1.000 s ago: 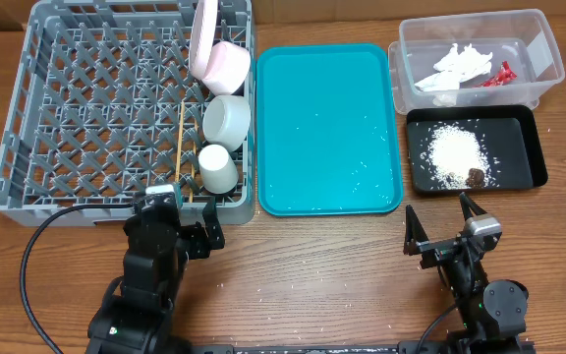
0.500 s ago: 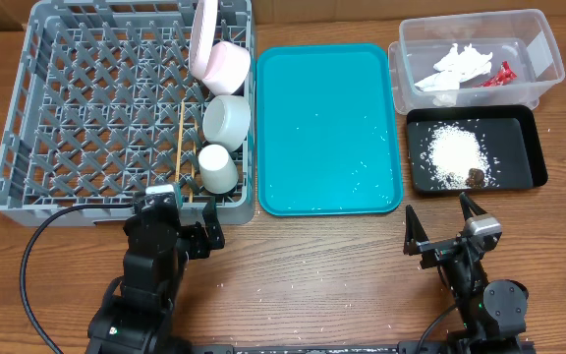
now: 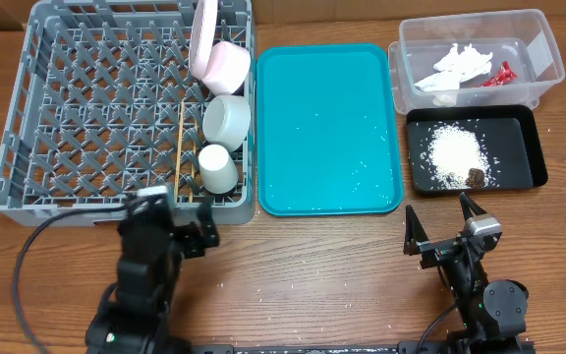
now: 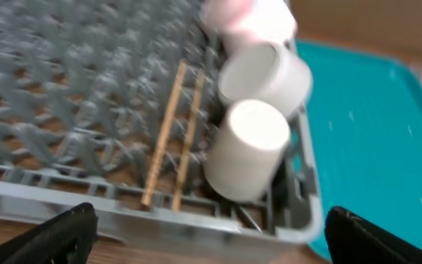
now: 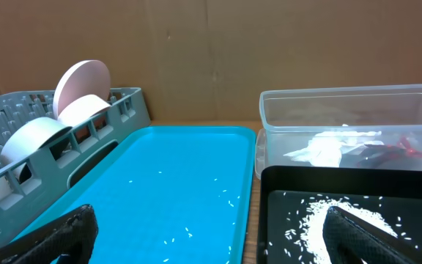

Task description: Sort waste into correct bins and load items into the dishwasher

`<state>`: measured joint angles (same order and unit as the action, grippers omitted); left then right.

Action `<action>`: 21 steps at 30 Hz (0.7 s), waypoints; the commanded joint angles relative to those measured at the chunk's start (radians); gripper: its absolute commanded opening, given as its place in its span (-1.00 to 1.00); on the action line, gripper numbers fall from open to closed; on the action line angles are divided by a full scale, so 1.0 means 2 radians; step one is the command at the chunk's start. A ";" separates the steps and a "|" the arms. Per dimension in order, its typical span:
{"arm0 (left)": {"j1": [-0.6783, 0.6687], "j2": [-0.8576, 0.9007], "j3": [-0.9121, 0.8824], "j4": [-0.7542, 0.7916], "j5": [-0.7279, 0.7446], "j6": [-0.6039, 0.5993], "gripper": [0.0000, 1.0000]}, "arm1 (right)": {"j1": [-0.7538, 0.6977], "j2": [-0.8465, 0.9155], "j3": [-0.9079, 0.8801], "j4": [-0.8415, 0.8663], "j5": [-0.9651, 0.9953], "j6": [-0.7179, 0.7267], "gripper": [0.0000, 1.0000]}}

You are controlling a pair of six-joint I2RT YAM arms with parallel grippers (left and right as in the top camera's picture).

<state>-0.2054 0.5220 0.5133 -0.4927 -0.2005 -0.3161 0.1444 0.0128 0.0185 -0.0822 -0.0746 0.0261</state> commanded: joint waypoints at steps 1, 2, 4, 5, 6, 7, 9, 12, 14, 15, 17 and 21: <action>0.053 -0.058 -0.048 0.062 -0.006 -0.006 1.00 | -0.002 -0.005 -0.005 0.003 -0.001 0.000 1.00; 0.066 -0.076 -0.065 0.080 -0.005 -0.004 1.00 | -0.002 -0.005 -0.005 0.003 -0.001 0.000 1.00; 0.086 -0.111 -0.091 0.104 0.001 -0.002 1.00 | -0.002 -0.005 -0.005 0.003 -0.001 0.000 1.00; 0.097 -0.131 -0.106 0.121 0.005 0.007 1.00 | -0.002 -0.005 -0.005 0.003 -0.001 0.000 1.00; 0.109 -0.151 -0.123 0.147 0.006 0.019 0.99 | -0.002 -0.005 -0.005 0.003 -0.001 0.000 1.00; 0.117 -0.162 -0.133 0.166 0.006 0.028 1.00 | -0.002 -0.005 -0.005 0.003 -0.001 0.000 1.00; 0.128 -0.177 -0.149 0.197 0.008 0.043 1.00 | -0.002 -0.005 -0.005 0.003 -0.001 0.000 1.00; 0.134 -0.201 -0.178 0.250 0.009 0.087 1.00 | -0.002 -0.005 -0.005 0.003 -0.001 0.000 1.00; 0.134 -0.217 -0.197 0.274 0.009 0.104 0.99 | -0.002 -0.005 -0.005 0.003 -0.001 0.000 1.00; 0.134 -0.222 -0.203 0.279 0.009 0.107 1.00 | -0.002 -0.005 -0.005 0.003 -0.001 0.000 1.00; 0.134 -0.235 -0.216 0.285 0.009 0.120 1.00 | -0.002 -0.005 -0.005 0.003 -0.001 0.000 1.00; 0.144 -0.260 -0.230 0.265 0.014 0.135 1.00 | -0.002 -0.005 -0.005 0.003 -0.001 0.000 1.00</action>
<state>0.0620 0.0406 0.0799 0.0536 -0.1905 -0.1120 0.1444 0.0128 0.0185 -0.0822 -0.0746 0.0257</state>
